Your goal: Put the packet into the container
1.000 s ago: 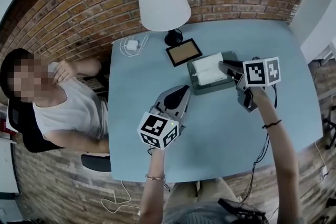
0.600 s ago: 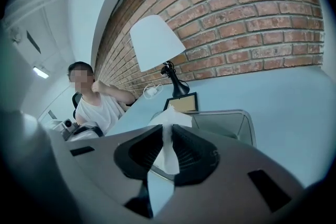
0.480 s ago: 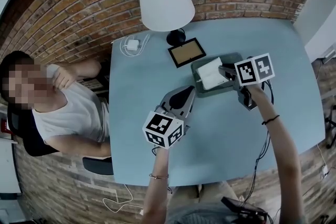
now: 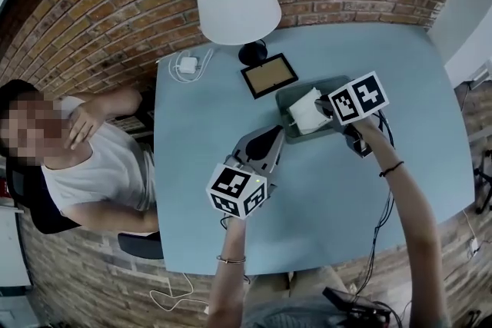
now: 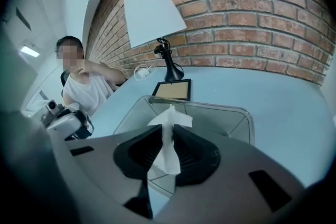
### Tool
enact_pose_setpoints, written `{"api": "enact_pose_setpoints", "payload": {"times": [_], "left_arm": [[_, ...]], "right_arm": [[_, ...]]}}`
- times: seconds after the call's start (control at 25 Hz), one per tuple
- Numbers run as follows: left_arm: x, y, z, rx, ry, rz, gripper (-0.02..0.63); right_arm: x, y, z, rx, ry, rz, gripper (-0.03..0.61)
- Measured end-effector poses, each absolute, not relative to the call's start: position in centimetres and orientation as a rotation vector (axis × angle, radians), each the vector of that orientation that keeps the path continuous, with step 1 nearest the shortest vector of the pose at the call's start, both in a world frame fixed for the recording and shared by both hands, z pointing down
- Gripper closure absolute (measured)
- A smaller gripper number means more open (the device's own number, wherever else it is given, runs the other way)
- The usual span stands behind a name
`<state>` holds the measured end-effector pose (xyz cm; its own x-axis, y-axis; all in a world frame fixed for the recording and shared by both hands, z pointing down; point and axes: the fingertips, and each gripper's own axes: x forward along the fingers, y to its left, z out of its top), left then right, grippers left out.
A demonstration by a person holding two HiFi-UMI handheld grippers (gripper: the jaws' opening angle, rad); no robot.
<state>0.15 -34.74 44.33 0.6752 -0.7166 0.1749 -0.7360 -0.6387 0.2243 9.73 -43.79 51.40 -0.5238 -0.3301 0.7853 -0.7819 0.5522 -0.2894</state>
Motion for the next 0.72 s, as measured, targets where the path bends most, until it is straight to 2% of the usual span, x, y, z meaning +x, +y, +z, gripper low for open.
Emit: {"api": "enact_pose_setpoints", "payload": {"times": [0.48, 0.72], "left_arm": [[0.8, -35.6, 45.1, 2.612, -1.134, 0.107, 0.603], [1.4, -35.6, 45.1, 2.615, -1.118, 0.097, 0.603]], "right_arm": [[10.6, -44.0, 52.7, 0.852, -1.989, 0.816, 0.508], [11.2, -43.9, 53.3, 0.812, -1.972, 0.653, 0.466]]}}
